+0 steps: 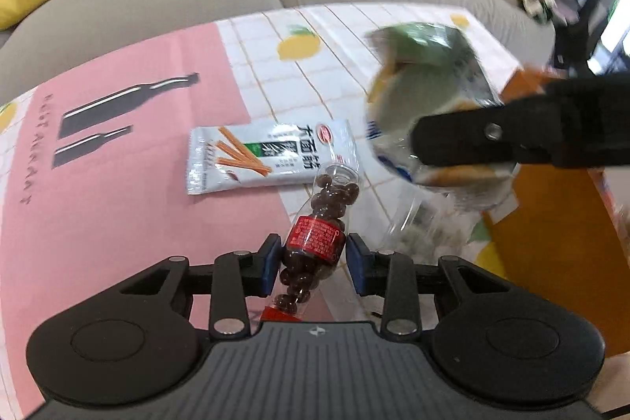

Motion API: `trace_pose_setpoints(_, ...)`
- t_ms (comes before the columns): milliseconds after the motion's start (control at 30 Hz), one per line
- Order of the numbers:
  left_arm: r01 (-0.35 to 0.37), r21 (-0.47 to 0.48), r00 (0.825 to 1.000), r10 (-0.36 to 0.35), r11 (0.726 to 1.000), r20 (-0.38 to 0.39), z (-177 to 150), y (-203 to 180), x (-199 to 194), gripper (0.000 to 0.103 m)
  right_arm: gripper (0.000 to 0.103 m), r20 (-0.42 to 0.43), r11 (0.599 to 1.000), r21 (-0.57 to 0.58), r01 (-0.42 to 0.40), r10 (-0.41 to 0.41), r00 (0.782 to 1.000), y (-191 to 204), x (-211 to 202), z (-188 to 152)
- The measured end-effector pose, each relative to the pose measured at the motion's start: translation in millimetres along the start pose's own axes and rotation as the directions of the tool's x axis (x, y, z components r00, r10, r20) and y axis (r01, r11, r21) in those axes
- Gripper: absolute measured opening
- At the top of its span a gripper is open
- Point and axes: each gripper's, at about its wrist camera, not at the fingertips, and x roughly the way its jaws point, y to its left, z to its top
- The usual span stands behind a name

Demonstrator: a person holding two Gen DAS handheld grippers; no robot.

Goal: Organize snacks
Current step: 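Carry the bottle and chip bag into the orange box and open both tools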

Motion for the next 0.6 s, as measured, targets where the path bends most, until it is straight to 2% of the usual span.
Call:
trace_pose_setpoints(133,0.013,-0.096,0.999,-0.009,0.995,0.039,1,2,-36,0.040,0.036,0.081,0.998,0.051,-0.026,0.022,0.996,-1,-29,-6)
trace_pose_setpoints(300,0.038,-0.150,0.995,-0.024,0.988,0.095,3,-2,-75,0.040,0.036,0.176,0.997,0.067,-0.044,0.032,0.984,2,-76,-19)
trace_pose_setpoints(433,0.113,-0.203,0.989,-0.091,0.973,0.118,3,-7,-99,0.040,0.036,0.241,0.993,0.102,-0.064,0.038,0.970,-3,-112,-33)
trace_pose_setpoints(600,0.169,-0.203,0.980,-0.143,0.965,0.137,2,-31,-127,0.040,0.036,0.294,0.988,0.138,-0.072,0.028,0.956,-17,-148,-52)
